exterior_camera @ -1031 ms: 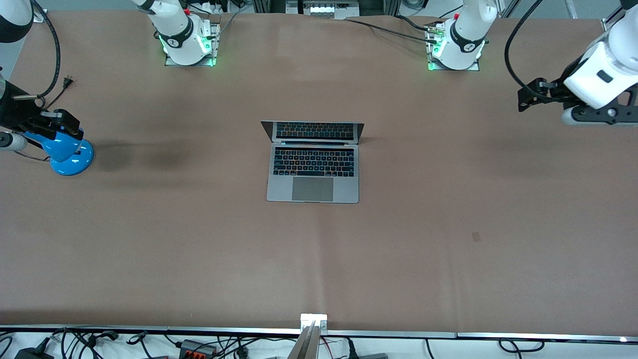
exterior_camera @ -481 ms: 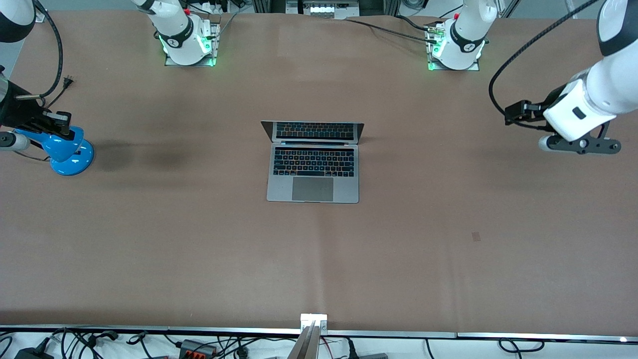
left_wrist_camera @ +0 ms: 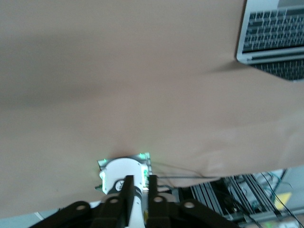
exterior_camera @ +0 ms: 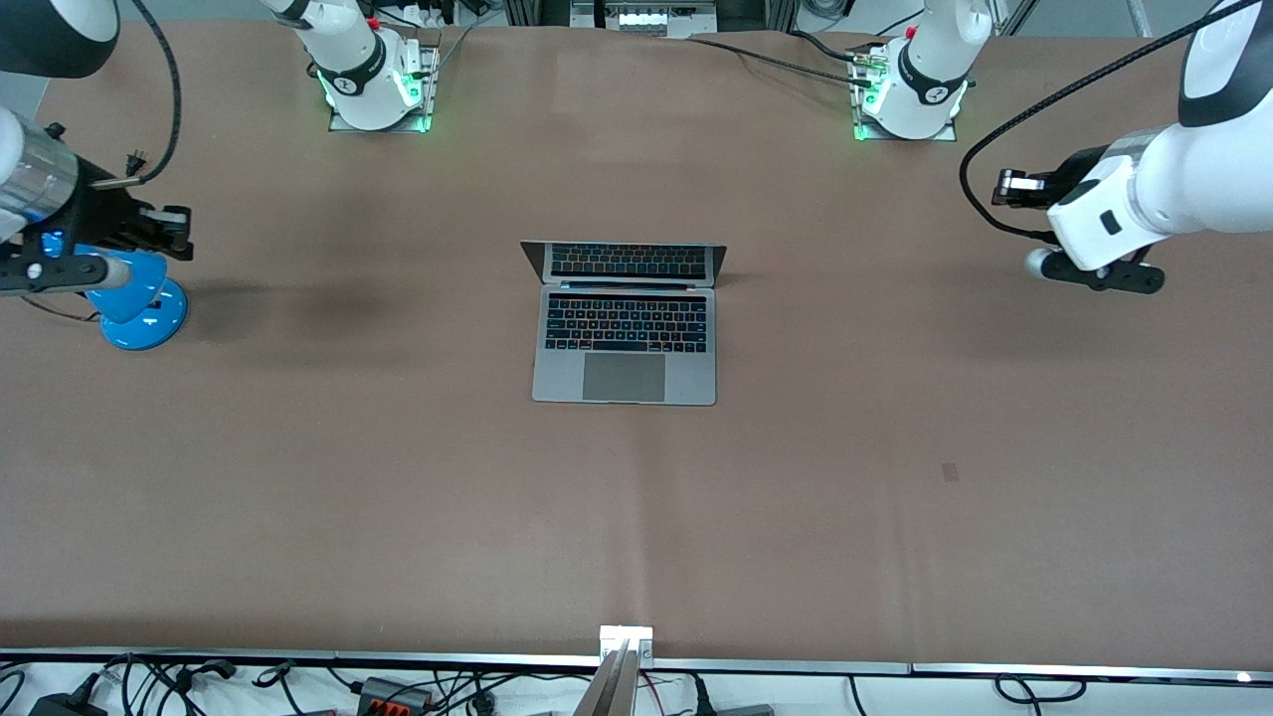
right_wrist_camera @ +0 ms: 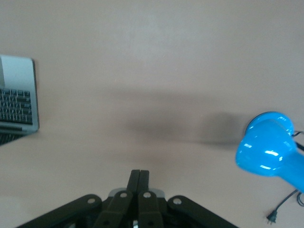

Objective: Close laptop with both arms from behind
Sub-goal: 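Move the right gripper and the left gripper toward the laptop screen's back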

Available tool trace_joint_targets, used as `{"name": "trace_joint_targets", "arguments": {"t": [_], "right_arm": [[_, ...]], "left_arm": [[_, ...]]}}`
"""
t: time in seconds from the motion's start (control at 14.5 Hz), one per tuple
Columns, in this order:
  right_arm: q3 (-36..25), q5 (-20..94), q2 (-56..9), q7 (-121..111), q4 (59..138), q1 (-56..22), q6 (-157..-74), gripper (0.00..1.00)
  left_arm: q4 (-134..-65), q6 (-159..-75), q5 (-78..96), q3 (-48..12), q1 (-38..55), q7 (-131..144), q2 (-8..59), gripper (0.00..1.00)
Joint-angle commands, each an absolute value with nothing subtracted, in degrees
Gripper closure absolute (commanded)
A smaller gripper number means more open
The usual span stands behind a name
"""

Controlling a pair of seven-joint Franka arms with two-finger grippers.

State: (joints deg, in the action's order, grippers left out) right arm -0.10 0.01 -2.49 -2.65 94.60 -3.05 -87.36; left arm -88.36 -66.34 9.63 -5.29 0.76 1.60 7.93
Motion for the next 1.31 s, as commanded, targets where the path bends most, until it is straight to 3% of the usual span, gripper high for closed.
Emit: {"name": "trace_joint_targets", "arguments": {"t": [0.0,0.21,0.55,0.83,1.24], "right_arm": [[-0.1,2.5,-2.5,-2.3,96.1,-5.4,-85.6,1.00],[-0.2,8.4,-2.5,-2.3,100.4,-6.9,-85.2,1.00],[-0.1,19.2,-3.5,-2.4,107.6,-9.5,-87.0,1.00],[-0.1,26.0,-4.8,-2.3,113.0,-16.8,-94.0,1.00],[-0.2,30.0,-8.4,3.2,114.8,-28.0,-103.3,1.00]], "left_arm": [[-93.8,-66.4,16.8,-5.3,0.3,1.3,7.6,0.99],[-99.8,-70.8,21.4,-6.4,1.2,1.8,6.4,0.99],[-112.3,-87.7,26.7,-21.8,1.2,11.8,-0.9,0.99],[-117.9,-101.5,26.6,-33.5,1.2,22.0,-1.3,0.99],[-125.6,-116.6,26.6,-42.3,1.4,26.5,-1.0,0.99]]}}
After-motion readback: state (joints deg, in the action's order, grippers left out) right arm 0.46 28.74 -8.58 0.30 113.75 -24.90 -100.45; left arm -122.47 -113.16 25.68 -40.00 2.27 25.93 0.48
